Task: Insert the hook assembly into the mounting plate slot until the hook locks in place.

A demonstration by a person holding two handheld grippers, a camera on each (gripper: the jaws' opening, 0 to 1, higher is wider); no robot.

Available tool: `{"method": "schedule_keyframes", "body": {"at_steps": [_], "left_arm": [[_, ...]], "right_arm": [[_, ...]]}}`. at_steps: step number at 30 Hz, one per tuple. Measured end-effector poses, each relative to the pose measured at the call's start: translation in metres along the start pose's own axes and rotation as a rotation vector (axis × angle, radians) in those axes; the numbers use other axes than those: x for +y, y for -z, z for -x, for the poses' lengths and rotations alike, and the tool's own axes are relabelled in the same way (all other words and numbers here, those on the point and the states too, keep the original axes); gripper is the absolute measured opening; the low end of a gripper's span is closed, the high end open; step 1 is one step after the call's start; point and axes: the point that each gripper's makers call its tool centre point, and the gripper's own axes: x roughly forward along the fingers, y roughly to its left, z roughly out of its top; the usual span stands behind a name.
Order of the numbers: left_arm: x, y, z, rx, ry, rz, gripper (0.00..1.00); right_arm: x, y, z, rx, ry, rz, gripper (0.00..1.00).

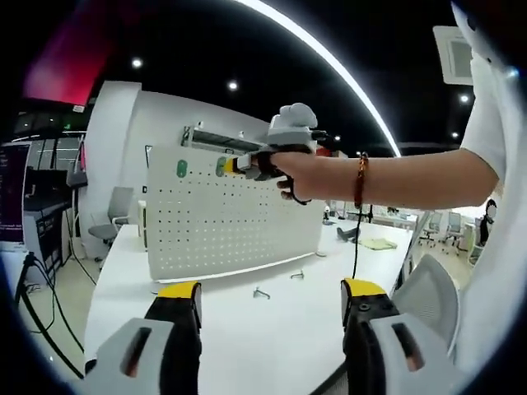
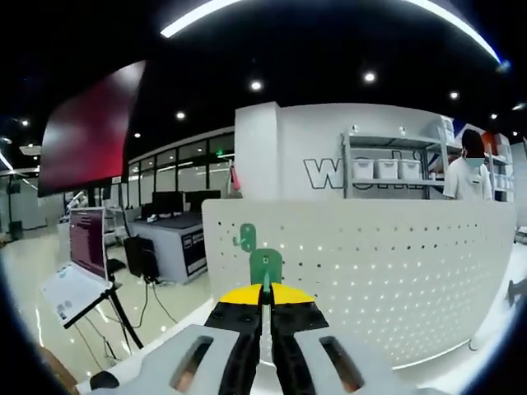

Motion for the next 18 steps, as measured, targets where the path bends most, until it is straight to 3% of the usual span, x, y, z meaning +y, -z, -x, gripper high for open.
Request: {"method": "schedule_keyframes", "body": {"at_steps": [18], "left_arm": [[0.027,-0.004,-0.005,0.007,-0.007,-0.01,0.78]], "right_arm": [[-0.011,-0.01,-0.034,-0.025,0.071,-0.018,0.01]]}}
